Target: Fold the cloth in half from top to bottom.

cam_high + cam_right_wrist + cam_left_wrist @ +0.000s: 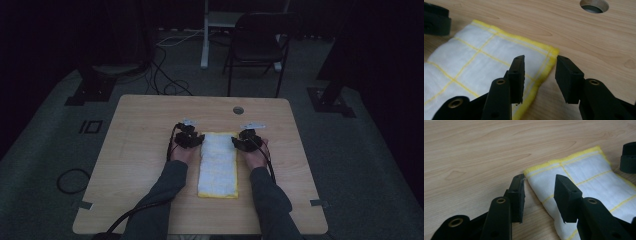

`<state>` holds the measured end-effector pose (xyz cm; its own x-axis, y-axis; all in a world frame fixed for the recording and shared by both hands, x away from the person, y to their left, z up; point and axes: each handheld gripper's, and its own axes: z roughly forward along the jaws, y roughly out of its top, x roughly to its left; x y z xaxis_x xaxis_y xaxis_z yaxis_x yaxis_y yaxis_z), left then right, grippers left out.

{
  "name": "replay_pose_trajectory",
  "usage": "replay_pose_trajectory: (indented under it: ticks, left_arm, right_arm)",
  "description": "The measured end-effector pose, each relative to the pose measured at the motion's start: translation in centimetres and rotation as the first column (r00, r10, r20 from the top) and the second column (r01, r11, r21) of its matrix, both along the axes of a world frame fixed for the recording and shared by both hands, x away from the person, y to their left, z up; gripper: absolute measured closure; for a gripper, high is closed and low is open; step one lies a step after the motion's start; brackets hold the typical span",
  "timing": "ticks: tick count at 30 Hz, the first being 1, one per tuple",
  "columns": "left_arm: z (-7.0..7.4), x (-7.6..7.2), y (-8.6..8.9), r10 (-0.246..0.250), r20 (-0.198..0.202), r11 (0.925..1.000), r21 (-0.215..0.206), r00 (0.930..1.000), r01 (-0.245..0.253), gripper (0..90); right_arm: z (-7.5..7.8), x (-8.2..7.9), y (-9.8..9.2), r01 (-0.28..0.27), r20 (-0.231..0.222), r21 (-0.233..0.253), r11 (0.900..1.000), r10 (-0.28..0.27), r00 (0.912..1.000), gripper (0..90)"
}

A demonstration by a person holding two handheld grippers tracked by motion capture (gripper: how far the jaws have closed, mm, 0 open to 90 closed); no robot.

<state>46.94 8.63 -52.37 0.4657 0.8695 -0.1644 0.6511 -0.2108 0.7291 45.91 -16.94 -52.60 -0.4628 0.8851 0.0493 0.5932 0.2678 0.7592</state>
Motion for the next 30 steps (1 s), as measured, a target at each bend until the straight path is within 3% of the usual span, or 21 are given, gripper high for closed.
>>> replay_pose_trajectory:
  ticks: [2, 6, 12, 18, 30]
  left_arm:
    - [-0.2, 0.2, -0.1, 0.003, -0.01, 1.0, 0.007, 0.9999, -0.003, 60.3]
    - [-0.9, 0.6, -0.2, 0.009, -0.036, 0.9998, -0.016, 0.9993, -0.009, 58.9]
    - [-1.3, 0.8, -0.9, -0.005, -0.04, 0.9999, 0.01, 0.9992, 0.005, 57.4]
    - [-1.4, 1.1, -1.5, -0.015, -0.043, 0.9999, -0.007, 0.999, 0.015, 55.9]
    - [-1.3, 1.4, -2.1, -0.037, -0.041, 0.9988, 0.029, 0.9985, 0.038, 56.5]
  right_arm:
    - [0.1, 0.3, 0.3, 0.0, -0.004, 0.001, 1.0, 0.0, 1.0, 58.1]
    - [0.0, 1.0, 0.7, -0.008, -0.015, -0.004, 1.0, 0.008, 0.9999, 56.9]
    - [-0.5, 1.8, 0.7, 0.013, -0.03, -0.016, 1.0, -0.013, 0.9995, 53.7]
    - [-1.0, 2.4, 0.1, 0.041, -0.07, 0.029, 0.999, -0.039, 0.9968, 46.4]
    - [-1.3, 2.6, 1.2, 0.016, -0.084, 0.014, 1.0, -0.015, 0.9964, 45.3]
